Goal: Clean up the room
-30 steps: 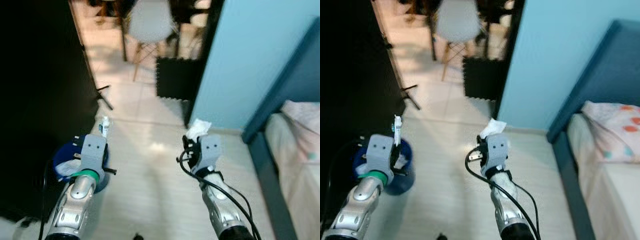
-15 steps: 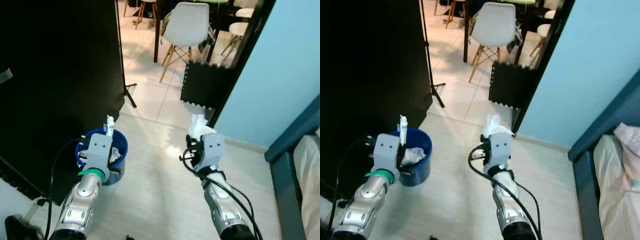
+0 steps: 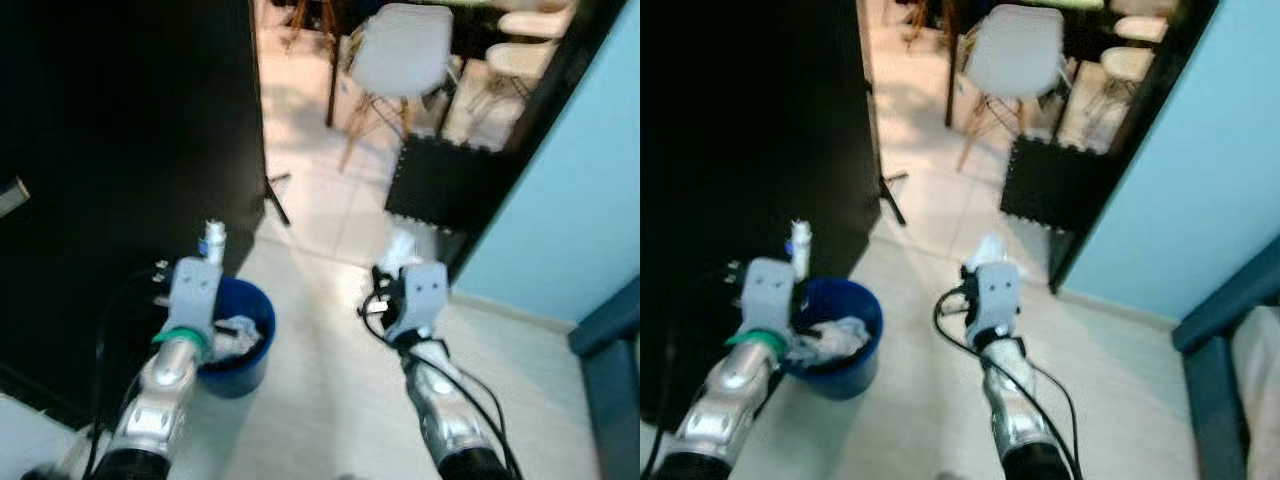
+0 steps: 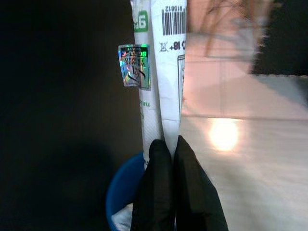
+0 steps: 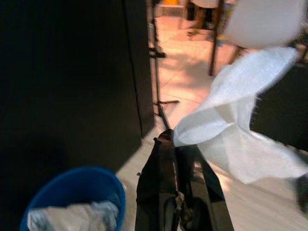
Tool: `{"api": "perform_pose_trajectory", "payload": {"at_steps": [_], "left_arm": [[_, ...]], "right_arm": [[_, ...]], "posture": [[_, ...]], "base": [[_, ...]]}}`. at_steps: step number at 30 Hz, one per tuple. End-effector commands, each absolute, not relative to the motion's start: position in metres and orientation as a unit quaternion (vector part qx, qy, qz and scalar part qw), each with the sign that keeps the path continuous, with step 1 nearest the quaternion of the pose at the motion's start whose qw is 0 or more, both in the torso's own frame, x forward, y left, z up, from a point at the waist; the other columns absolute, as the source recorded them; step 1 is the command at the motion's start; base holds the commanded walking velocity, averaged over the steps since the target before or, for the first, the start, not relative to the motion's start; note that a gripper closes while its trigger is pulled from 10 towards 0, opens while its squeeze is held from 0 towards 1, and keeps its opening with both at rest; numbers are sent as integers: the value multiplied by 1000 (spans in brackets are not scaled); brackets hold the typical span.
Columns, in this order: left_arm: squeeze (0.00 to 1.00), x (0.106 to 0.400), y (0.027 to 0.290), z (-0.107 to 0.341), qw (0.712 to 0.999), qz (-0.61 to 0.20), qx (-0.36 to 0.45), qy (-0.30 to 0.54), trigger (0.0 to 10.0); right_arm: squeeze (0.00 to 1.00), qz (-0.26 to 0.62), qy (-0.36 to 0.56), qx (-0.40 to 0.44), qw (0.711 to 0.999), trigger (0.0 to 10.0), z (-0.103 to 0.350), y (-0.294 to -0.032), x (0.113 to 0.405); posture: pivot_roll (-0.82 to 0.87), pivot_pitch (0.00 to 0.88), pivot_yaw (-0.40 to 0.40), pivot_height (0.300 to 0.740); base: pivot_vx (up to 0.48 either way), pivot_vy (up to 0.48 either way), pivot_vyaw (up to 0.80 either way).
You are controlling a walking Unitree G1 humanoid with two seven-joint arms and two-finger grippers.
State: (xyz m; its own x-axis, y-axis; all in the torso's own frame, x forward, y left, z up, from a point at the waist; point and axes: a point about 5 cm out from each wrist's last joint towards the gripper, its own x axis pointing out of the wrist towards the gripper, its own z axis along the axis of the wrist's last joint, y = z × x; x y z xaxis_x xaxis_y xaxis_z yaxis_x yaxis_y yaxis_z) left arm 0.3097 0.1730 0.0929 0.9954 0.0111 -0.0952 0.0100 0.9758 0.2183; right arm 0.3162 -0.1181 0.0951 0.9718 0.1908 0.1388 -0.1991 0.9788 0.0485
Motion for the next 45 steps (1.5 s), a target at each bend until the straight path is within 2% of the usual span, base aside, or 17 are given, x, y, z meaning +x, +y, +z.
{"api": "perform_pose_trajectory", "payload": {"at_steps": [1, 11, 15, 17, 27, 29, 31, 35, 37, 39, 42, 45], "left_arm": [[0, 307, 176, 87, 992, 3, 114, 60, 10000], [0, 307, 171, 84, 992, -32, 98, 77, 10000], [0, 303, 155, 76, 980, -144, 73, 116, 10000], [0, 304, 155, 76, 978, -156, 69, 120, 10000], [0, 323, 169, 71, 974, -141, 91, 155, 10000], [0, 327, 171, 68, 971, -139, 103, 164, 10000], [0, 333, 171, 62, 952, -169, 178, 181, 10000], [0, 334, 171, 60, 944, -182, 203, 186, 10000], [0, 335, 170, 59, 936, -196, 222, 191, 10000], [0, 338, 168, 62, 923, -212, 264, 181, 10000], [0, 345, 167, 70, 917, -214, 299, 158, 10000], [0, 349, 165, 75, 915, -212, 311, 145, 10000]], "right_arm": [[0, 101, -61, 39, 992, 10000, 93, -116, 315], [0, 88, -61, 32, 994, 10000, 92, -120, 316], [0, 83, -60, 29, 994, 10000, 92, -122, 316], [0, 83, -61, 28, 994, 10000, 92, -123, 316], [0, 101, -84, 22, 991, 10000, 100, -116, 313], [0, 107, -92, 21, 990, 10000, 104, -114, 312], [0, 118, -107, 18, 987, 10000, 114, -112, 311], [0, 122, -112, 17, 986, 10000, 118, -111, 309], [0, 124, -114, 16, 986, 10000, 119, -111, 307], [0, 129, -115, 16, 985, 10000, 122, -112, 299], [0, 131, -119, 16, 984, 10000, 127, -113, 293], [0, 130, -122, 18, 984, 10000, 130, -113, 292]], "posture": [[7, 55, 15, 740], [6, 56, 17, 740], [4, 57, 17, 740], [4, 59, 16, 740], [-4, 99, 10, 740], [-11, 119, 9, 740], [-36, 181, 3, 740], [-38, 189, 1, 740], [-46, 219, -6, 740], [-68, 284, -13, 740], [-96, 330, -16, 740], [-98, 335, -17, 740]], "base": [[450, 0, 0], [326, 0, 0], [0, 0, 0], [0, 0, 0], [0, 0, 0], [0, 0, 0], [0, 0, 0], [0, 0, 0], [0, 0, 0], [0, 0, 0], [0, 0, 0], [0, 0, 0]]}}
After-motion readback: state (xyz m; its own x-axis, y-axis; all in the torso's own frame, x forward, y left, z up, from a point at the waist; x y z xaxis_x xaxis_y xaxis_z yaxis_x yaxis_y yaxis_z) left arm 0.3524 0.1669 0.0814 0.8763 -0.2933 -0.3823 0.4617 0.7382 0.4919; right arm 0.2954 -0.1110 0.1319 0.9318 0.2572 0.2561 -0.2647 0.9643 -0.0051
